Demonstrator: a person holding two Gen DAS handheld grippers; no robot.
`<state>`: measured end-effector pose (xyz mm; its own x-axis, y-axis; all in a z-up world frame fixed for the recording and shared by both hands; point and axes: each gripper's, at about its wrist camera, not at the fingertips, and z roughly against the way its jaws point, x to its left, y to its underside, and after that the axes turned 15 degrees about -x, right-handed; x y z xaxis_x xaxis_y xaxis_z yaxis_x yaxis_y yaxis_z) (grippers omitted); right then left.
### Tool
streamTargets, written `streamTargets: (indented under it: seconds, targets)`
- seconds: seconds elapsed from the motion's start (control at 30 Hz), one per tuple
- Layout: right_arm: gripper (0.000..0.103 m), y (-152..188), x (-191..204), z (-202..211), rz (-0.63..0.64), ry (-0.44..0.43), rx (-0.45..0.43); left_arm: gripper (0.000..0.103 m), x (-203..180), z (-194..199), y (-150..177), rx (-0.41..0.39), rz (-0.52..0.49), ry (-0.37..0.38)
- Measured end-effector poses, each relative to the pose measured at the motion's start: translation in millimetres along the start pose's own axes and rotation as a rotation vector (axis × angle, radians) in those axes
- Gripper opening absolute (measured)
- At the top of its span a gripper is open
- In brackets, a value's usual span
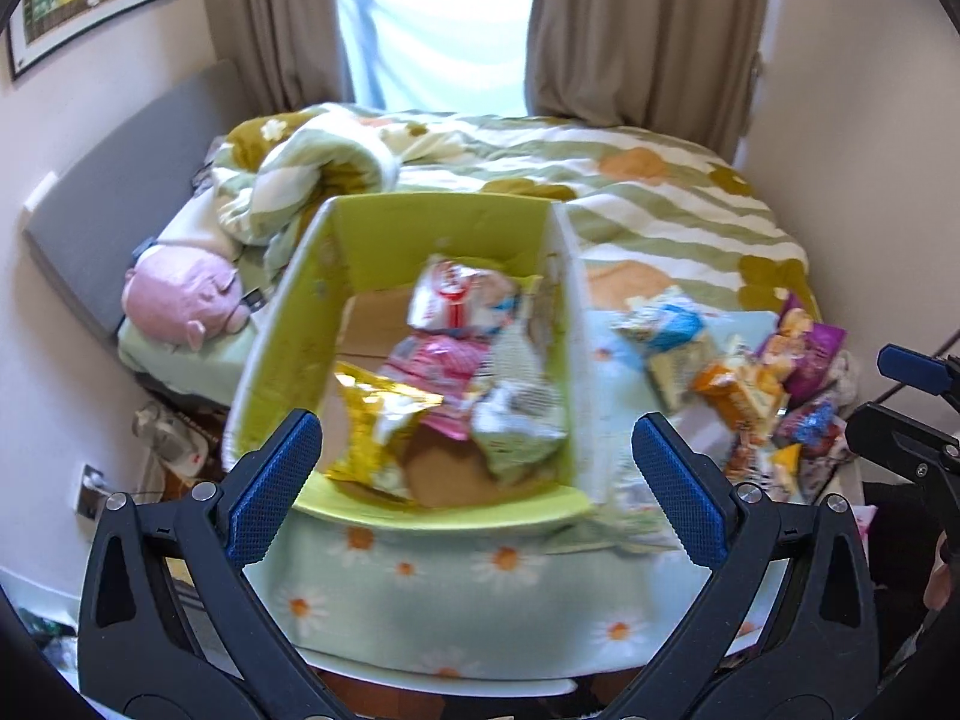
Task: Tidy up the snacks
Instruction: 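Move both tools back to the remaining snack bags, then grasp the TATRE bag with the left tool while the right tool grasps the pink-white bag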
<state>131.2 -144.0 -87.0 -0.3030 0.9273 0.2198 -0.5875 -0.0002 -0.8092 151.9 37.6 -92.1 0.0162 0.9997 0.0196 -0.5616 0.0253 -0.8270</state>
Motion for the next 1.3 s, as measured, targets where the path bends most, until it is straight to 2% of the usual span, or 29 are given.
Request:
streamTargets:
  seconds: [0.23, 0.43, 0.83, 1.13, 1.3]
  targets:
    - [0.103, 24, -48, 52, -0.031, 0.103, -0.032, 0.102, -66, 13, 13, -0.008, -0.039, 0.091]
    - [0.103, 57, -89, 80, -0.100, 0.227, -0.032, 0.102, -125, -1, 32, 0.048, -0.113, 0.199]
    - [0.103, 135, -146, 75, -0.278, 0.388, 0.097, 0.102, -204, -68, 81, 0.219, -0.218, 0.387]
    - [0.103, 180, -159, 62, -0.412, 0.474, 0.130, 0.102, -237, -115, 116, 0.316, -0.321, 0.428]
    - [0.101, 196, -164, 54, -0.469, 0.514, 0.132, 0.102, -244, -132, 127, 0.346, -0.341, 0.444]
